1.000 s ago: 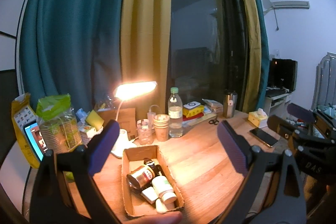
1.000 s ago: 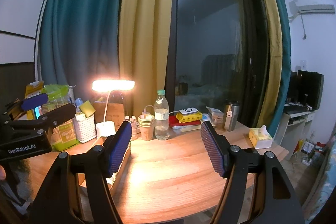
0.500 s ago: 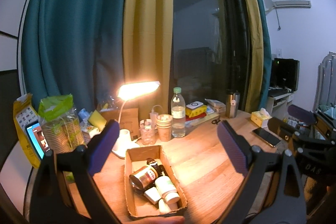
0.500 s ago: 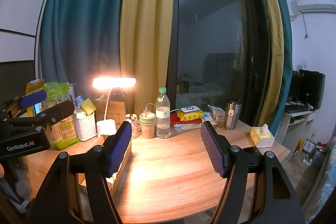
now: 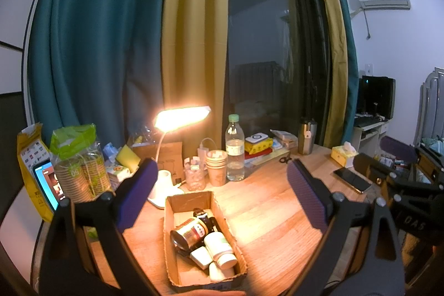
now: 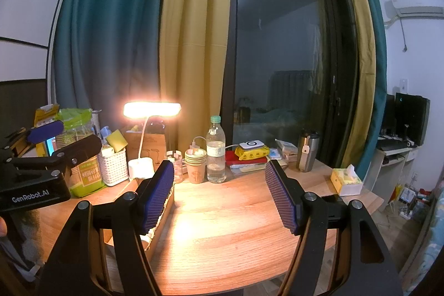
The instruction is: Organize rigid objects
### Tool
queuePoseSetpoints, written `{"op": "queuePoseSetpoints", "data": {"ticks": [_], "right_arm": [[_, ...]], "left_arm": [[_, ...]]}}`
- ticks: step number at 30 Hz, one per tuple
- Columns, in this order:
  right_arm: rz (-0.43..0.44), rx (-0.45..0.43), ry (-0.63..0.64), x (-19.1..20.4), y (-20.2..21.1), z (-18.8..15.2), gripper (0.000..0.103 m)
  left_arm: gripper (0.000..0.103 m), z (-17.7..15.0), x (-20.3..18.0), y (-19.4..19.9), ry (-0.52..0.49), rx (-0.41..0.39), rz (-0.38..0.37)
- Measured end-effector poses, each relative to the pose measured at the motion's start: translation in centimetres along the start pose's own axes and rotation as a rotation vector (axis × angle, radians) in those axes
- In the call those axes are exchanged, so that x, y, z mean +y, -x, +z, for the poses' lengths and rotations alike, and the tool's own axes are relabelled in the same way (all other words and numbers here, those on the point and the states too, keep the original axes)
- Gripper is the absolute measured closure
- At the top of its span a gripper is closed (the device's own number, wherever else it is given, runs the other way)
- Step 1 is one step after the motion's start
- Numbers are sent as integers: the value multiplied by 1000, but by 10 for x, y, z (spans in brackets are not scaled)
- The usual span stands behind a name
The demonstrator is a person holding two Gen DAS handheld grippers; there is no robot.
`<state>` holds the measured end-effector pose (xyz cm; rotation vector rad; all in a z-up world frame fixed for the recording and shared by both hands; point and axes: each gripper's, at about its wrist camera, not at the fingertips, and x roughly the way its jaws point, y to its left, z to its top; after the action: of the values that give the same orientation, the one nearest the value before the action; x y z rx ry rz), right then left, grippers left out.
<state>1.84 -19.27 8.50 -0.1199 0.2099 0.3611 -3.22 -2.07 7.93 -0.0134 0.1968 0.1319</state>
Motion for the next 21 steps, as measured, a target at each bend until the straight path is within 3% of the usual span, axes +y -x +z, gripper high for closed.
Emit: {"op": "queuePoseSetpoints", "data": {"ticks": [21], "right_arm": [[3, 9, -2, 0, -1, -4, 32]], "left_arm": [[8, -8, 0, -2, -9, 5, 9]]}}
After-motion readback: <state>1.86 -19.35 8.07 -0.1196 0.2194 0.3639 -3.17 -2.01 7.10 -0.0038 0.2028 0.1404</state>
